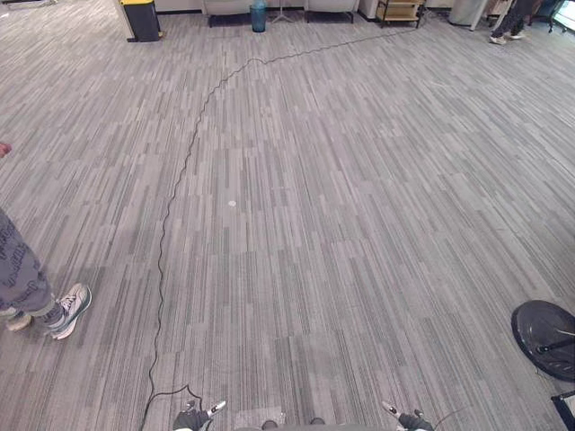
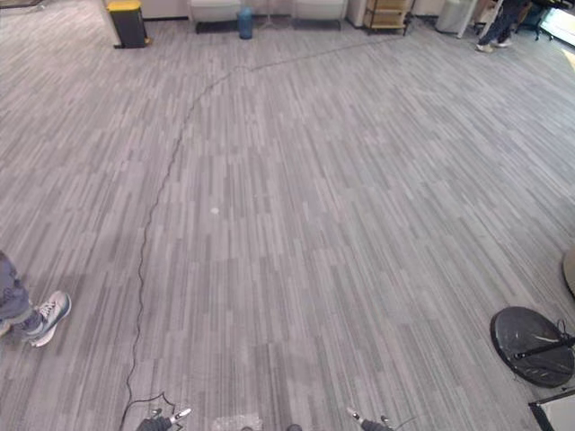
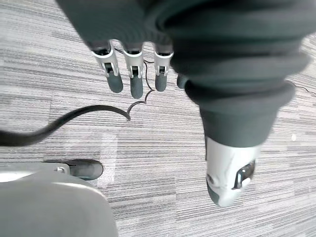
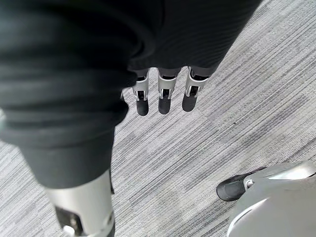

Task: Pick up cushions and gather them together orderly.

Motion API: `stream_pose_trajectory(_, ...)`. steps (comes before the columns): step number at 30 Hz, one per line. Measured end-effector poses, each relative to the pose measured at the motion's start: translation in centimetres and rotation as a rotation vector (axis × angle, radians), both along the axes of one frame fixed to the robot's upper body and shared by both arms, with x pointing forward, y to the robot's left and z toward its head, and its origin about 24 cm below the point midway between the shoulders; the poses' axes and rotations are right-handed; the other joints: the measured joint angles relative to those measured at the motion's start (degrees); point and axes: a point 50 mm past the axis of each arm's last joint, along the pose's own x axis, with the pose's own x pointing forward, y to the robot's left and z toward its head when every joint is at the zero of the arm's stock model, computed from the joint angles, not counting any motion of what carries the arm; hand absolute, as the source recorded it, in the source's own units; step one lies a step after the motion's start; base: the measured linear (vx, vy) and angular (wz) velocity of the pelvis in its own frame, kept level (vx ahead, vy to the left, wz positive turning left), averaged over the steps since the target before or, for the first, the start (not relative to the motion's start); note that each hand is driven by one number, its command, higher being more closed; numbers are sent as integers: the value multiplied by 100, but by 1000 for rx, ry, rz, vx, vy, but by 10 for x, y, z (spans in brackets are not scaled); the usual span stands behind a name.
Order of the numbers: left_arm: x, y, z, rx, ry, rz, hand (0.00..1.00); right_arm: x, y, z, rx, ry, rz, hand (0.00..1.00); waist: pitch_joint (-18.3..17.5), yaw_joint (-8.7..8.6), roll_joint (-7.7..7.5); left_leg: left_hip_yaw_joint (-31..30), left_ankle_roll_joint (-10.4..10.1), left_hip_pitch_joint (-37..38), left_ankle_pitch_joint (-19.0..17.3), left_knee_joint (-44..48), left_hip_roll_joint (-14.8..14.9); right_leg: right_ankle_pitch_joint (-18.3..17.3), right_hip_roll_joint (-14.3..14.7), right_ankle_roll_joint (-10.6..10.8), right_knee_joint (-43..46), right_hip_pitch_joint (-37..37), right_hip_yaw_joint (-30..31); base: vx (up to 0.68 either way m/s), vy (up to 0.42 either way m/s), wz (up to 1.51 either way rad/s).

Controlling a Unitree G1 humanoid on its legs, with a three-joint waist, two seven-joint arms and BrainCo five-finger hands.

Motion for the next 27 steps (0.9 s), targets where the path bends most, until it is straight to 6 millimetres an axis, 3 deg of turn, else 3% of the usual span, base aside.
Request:
stream_pose_trajectory(2,5,0,1,0,-13,3,0,0,-1,0,0,-2,-6,0,112,5,-19,178,-138,-354,-258,762,25,-115,-71,-98,187,-86,-59,-106,-25,34)
stream_pose_trajectory(3,7,0,2,-10,-37,43,0,3,-2,2,-6,-15,-7,0,263,61,17,750,-146,-912,-627,2044,281,-269,-103,-164,388,-66,-84,-127,3,12)
stream_pose_trajectory(5,2,-2,1,-20,-29,76,0,1,-5,3,-14,-22,-13,0,292,57,111,1363,112,-1360,-889,3196,876,-501,-114,-164,586,52,-159,-43,37,23)
stream_pose_trajectory(7,-2,-3,1,-22,-31,82,0,-2,-6,3,-14,-27,-28,0,284,78,150,1573,113,-1585,-891,3163,1224,-645,-203,15,623,141,-150,81,153,13)
stream_pose_trajectory(9,-4,-4,1,-25,-30,92,0,5,-7,6,-22,-52,-21,0,282,119,155,1534,5,-1818,-617,2260,1230,-731,-432,138,633,128,5,277,337,-16)
stream_pose_trajectory(11,-4,-5,1,-27,-28,95,0,9,-8,6,-25,-57,-20,0,276,142,161,1517,-108,-1921,28,1637,1154,-820,-635,294,579,142,126,323,349,-22)
stream_pose_trajectory(12,-6,-3,1,-24,-25,100,0,9,-7,6,-27,-55,-20,0,205,182,118,1592,112,-1854,98,1587,937,-863,-804,392,390,182,260,377,386,-17)
stream_pose_trajectory(13,-7,-3,1,-23,-26,104,0,6,-4,5,-18,-48,-23,0,145,193,131,1739,158,-1890,-134,1682,898,-793,-843,383,262,275,308,516,423,-26)
stream_pose_trajectory(16,-6,-2,1,-24,-31,114,0,11,8,4,15,-61,-21,0,56,384,50,2028,531,-1779,-633,2046,785,-663,-1011,572,968,273,429,503,277,-30)
stream_pose_trajectory(19,-7,-1,1,-20,-24,111,0,10,8,3,21,-60,-18,0,-43,363,13,2133,607,-1459,-1014,2062,569,-496,-1229,830,2316,-233,646,451,249,-17)
stream_pose_trajectory(20,-5,-1,1,-18,-26,103,0,10,7,4,19,-66,-20,0,-56,343,4,2125,541,-1168,-1243,1919,421,-35,-1336,888,3603,-796,823,395,193,-19)
stream_pose_trajectory(21,-6,-2,0,-19,-18,106,0,15,4,6,8,-88,-19,0,-1,305,30,2143,439,-773,-1398,1794,356,102,-1395,778,4669,-1248,747,401,182,-26)
stream_pose_trajectory(22,-6,-3,0,-22,-16,107,0,18,1,8,0,-98,-18,0,33,302,57,2153,406,-556,-1449,1704,342,38,-1389,675,5028,-1385,668,396,163,-23)
stream_pose_trajectory(23,-8,-5,-1,-26,-10,101,0,21,-3,10,-16,-116,-9,0,57,223,159,2158,398,-6,-1469,1369,307,-233,-1362,443,5486,-1764,292,419,145,-7)
stream_pose_trajectory(25,2,-8,1,-34,-34,77,0,29,-7,13,-32,-141,3,0,60,75,232,2151,366,549,-1436,955,319,-668,-1224,298,5246,-2261,-377,397,114,15)
stream_pose_trajectory(27,19,-15,3,-51,-72,41,0,32,-9,14,-42,-143,22,0,76,-17,207,1963,280,965,-1435,634,328,-645,-978,124,3960,-2846,-978,528,37,49)
